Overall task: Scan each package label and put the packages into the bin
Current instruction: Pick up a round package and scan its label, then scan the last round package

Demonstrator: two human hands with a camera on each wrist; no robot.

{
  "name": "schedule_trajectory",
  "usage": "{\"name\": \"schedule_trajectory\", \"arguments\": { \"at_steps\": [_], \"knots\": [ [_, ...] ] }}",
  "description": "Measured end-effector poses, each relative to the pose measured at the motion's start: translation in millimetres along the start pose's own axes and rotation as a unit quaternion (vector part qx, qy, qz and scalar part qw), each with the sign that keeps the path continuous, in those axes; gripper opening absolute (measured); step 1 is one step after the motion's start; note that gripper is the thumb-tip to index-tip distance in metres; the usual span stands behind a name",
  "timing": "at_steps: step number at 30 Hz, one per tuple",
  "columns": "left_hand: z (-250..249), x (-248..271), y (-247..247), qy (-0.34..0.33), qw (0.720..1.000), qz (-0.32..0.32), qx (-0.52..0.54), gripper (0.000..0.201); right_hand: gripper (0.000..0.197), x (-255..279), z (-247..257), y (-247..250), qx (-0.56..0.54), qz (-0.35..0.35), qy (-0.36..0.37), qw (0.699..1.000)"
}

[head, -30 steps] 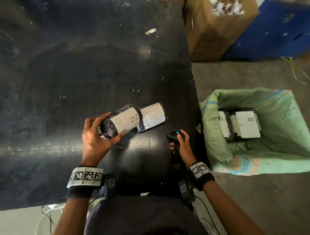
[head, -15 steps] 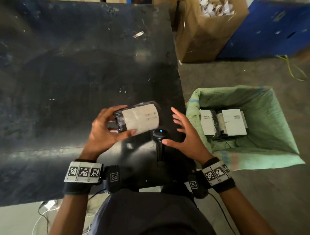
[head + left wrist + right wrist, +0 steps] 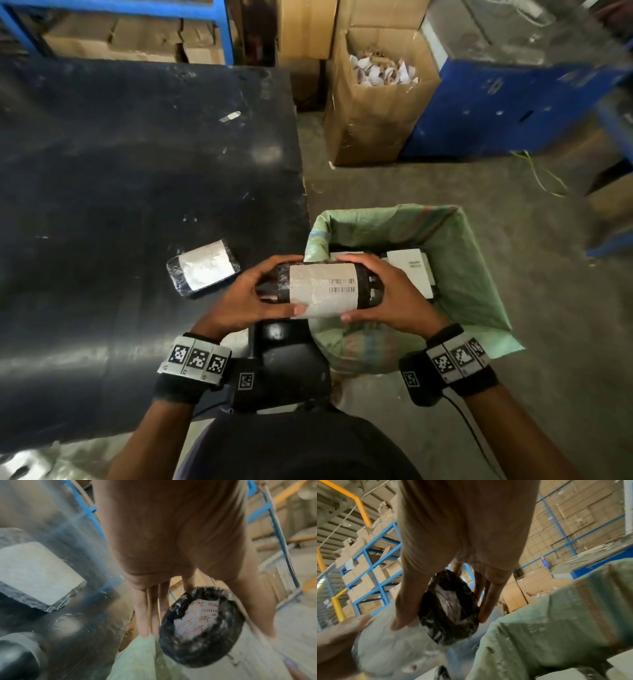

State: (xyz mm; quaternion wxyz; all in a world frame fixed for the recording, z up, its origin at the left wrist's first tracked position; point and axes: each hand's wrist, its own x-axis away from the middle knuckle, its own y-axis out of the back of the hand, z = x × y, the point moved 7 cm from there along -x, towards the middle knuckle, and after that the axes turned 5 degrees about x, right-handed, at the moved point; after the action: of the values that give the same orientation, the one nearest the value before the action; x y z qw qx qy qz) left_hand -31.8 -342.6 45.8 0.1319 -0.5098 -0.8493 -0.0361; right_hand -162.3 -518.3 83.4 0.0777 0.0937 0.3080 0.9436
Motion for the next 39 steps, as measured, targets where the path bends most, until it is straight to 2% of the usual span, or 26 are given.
{"name": "schedule_trajectory", "arguments": {
  "at_steps": [2,6,9,12,14,16,23,29,32,35,37,39],
  "knots": [
    [8,-14,-17,-0.006,0.999,0.001,-0.032,0.072,0.089,7,-24,21,0.010,0.015,-0.022,1.000],
    [34,-44,-45,-0.015,0.979,-0.070,-0.189,0.081,0.087,10,-81,68,0.047,0.048,-0.077,0.995],
    [56,-68,-76,-0.018,0.927,-0.130,-0.352,0.092,0.086,-9,-131,88,0.072,0.065,-0.124,0.988],
    [81,-86,-106,0.009,0.870,-0.162,-0.466,0.086,0.086,-38,-171,86,0.110,0.073,-0.134,0.982],
    [88,-90,-118,0.014,0.847,-0.179,-0.500,0.081,0.086,-57,-189,78,0.120,0.075,-0.136,0.980],
    [91,-90,-123,0.016,0.836,-0.197,-0.512,0.079,0.088,-73,-201,68,0.114,0.072,-0.142,0.981],
    [98,-87,-124,0.007,0.819,-0.214,-0.533,0.075,0.089,-113,-232,22,0.075,0.034,-0.153,0.985],
    [102,-89,-124,-0.001,0.807,-0.215,-0.550,0.077,0.092,-116,-259,5,0.070,-0.020,-0.214,0.974],
    [100,-91,-121,-0.015,0.825,-0.199,-0.528,0.075,0.095,-114,-256,7,0.082,-0.011,-0.230,0.970],
    [90,-86,-106,-0.050,0.870,-0.197,-0.450,0.070,0.097,-106,-240,20,0.124,0.017,-0.265,0.956],
    [77,-77,-85,-0.066,0.886,-0.209,-0.409,0.067,0.088,-97,-220,33,0.157,0.019,-0.280,0.947],
    [61,-66,-56,-0.076,0.888,-0.232,-0.389,0.064,0.076,-90,-190,45,0.166,-0.010,-0.256,0.952]
  ]
}}
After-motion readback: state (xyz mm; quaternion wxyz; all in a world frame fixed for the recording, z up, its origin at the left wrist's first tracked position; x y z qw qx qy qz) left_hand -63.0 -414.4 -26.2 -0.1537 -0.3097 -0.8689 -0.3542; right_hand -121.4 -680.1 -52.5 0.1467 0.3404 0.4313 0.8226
